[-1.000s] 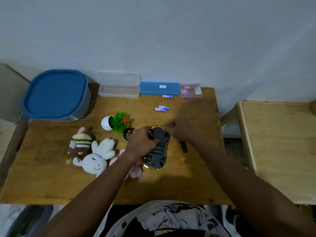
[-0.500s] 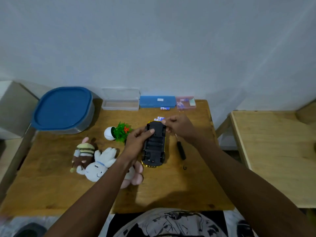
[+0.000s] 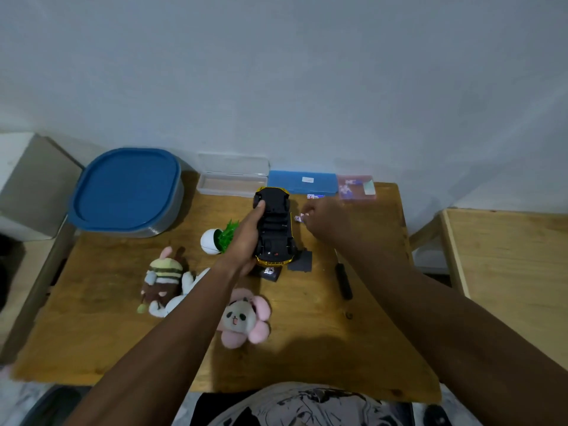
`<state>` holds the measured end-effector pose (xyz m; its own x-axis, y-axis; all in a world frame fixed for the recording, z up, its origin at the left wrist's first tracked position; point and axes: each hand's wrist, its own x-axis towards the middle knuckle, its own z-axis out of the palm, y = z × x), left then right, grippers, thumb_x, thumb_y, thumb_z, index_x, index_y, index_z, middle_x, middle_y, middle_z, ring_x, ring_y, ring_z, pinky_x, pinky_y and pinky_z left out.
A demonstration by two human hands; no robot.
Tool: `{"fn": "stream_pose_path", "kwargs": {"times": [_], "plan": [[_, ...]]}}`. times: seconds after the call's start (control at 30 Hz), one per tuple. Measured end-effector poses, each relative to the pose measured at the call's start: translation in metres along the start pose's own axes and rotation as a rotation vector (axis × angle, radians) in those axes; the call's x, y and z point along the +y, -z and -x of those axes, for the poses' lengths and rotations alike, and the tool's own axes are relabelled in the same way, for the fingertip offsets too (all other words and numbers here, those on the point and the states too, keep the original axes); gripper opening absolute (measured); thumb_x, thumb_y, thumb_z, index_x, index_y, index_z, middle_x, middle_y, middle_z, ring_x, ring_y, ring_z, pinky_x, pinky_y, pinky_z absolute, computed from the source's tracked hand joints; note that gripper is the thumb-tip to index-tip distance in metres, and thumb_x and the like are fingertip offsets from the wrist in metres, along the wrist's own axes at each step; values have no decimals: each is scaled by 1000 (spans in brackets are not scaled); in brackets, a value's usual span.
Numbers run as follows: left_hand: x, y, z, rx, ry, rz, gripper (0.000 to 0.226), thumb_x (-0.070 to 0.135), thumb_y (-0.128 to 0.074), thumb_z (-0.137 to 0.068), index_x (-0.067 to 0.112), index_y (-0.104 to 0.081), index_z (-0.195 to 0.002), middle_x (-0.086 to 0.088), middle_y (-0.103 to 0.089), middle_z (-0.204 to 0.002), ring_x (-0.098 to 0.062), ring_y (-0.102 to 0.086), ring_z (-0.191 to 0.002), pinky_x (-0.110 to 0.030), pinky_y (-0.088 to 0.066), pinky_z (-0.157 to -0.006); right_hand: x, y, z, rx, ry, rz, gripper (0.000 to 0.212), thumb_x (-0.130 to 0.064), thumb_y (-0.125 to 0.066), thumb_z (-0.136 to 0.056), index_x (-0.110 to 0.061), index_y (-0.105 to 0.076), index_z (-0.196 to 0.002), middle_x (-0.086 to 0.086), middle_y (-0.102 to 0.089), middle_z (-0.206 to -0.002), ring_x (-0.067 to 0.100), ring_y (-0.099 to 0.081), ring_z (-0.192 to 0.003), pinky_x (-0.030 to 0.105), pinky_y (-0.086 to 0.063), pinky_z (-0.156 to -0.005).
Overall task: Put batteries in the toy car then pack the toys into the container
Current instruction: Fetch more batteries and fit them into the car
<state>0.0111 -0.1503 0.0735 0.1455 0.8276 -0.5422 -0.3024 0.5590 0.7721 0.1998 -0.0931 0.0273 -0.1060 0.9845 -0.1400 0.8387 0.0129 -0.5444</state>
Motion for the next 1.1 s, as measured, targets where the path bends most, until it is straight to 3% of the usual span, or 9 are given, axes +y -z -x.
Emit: {"fn": "stream_pose_path", "kwargs": {"times": [0.07,0.17,0.37,0.47,0.53,0.7,0.83,0.97,1.1], "plan": [[4,2,-5,1,10,27,49,47,-44,-103,11,-63,-129,-17,-72,-118,-30,-71,-99,-44,-58,-87,-3,-4,-7,23,85,183,21,-30,-62,-90,-17,-72,-103,3,-69,-101,22,-64,-86,25,-41,-68],[8,6,-9,-15,34,49,47,46,-43,-103,12,-63,-129,-17,-72,-118,-31,-70,-101,-43,-57,-88,-4,-14,-16,18,180,378,7,-21,-62,-86,-14,-64,-84,4,-60,-84,23,-58,-67,25,-34,-57],[8,12,-9,-55,51,101,44,39,-38,-105,9,-66,-121,-14,-75,-104,-27,-73,-90,-36,-61,-73,2,-35,-23,-6,300,600,18,-5,-77,-62,-14,-62,-61,9,-59,-61,27,-56,-48,28,-46,-51],[4,15,-12,-21,31,105,46,42,-39,-104,11,-67,-123,-16,-73,-112,-31,-69,-97,-42,-57,-85,-3,-32,-13,113,211,326,8,-24,-69,-84,-17,-71,-86,4,-68,-89,21,-63,-74,29,-47,-66],[2,16,-13,-7,21,111,46,43,-39,-104,13,-69,-120,-15,-72,-110,-30,-70,-96,-43,-56,-87,-7,-26,1,182,64,2,13,-28,-63,-89,-19,-72,-92,-3,-67,-89,12,-60,-78,29,-49,-71],[-4,10,-11,-5,15,114,49,43,-37,-104,10,-68,-120,-15,-73,-103,-29,-70,-89,-39,-58,-79,-33,7,43,447,-91,-646,5,-14,-71,-84,-16,-70,-88,-2,-71,-80,9,-69,-76,20,-55,-70],[-10,-2,-6,6,17,118,50,43,-37,-104,9,-65,-127,-18,-71,-111,-29,-70,-91,-37,-59,-77,-52,10,66,389,-255,-1102,16,0,-70,-82,-12,-67,-92,12,-72,-86,26,-73,-82,35,-61,-75],[-14,-11,0,-15,28,106,50,44,-36,-104,11,-66,-127,-18,-72,-114,-31,-70,-94,-38,-57,-81,-60,5,74,310,-228,-1072,18,3,-72,-81,-15,-71,-83,6,-74,-78,14,-72,-76,31,-61,-74],[-13,-16,7,-43,5,91,49,42,-35,-105,11,-65,-128,-19,-72,-114,-30,-71,-94,-40,-56,-83,-55,12,75,260,-87,-899,12,-6,-76,-82,-13,-72,-92,-1,-74,-85,5,-72,-80,22,-58,-72]]}}
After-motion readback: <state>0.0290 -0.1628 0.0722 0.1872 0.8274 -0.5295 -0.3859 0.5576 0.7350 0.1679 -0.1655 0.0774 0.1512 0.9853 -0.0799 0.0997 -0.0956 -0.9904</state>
